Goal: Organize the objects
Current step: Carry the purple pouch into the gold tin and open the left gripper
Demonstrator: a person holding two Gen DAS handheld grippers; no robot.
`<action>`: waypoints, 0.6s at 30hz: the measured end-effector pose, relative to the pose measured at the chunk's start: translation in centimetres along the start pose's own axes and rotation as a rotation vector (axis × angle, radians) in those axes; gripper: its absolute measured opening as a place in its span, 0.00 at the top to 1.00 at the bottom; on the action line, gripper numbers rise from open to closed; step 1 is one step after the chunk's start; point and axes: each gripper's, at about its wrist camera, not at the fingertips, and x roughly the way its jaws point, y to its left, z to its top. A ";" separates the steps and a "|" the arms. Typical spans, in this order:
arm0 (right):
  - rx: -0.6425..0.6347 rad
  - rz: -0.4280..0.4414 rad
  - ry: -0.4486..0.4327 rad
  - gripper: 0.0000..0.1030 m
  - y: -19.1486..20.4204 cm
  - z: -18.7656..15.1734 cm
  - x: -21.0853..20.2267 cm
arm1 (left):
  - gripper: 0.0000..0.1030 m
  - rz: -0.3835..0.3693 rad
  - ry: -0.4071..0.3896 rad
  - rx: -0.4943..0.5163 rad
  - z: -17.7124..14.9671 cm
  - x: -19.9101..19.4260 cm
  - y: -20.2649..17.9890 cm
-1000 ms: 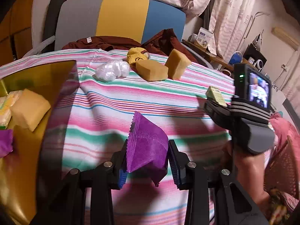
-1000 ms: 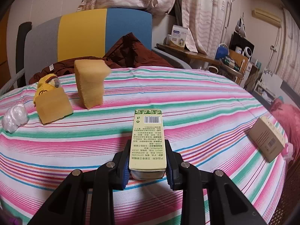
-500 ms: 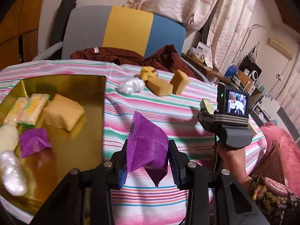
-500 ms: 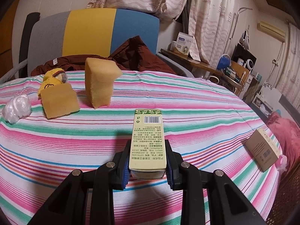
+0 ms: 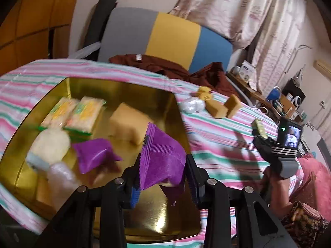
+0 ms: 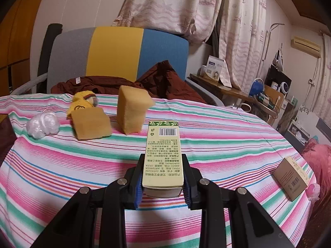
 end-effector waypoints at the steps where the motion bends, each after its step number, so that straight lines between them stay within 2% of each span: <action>1: -0.006 0.004 -0.005 0.71 0.1 -0.1 -0.3 | 0.63 0.003 0.008 -0.001 -0.1 0.1 0.3; 7: -0.082 0.014 -0.047 0.71 1.8 -0.3 -1.6 | 0.63 0.013 0.078 0.021 -0.6 1.3 2.2; 12: -0.149 0.014 -0.061 0.71 3.2 -0.4 -2.2 | 0.63 0.008 0.098 0.033 -0.7 1.5 2.6; 18: -0.169 0.065 -0.051 0.71 3.8 -0.6 -3.9 | 0.62 0.025 0.127 0.031 -1.0 1.8 4.2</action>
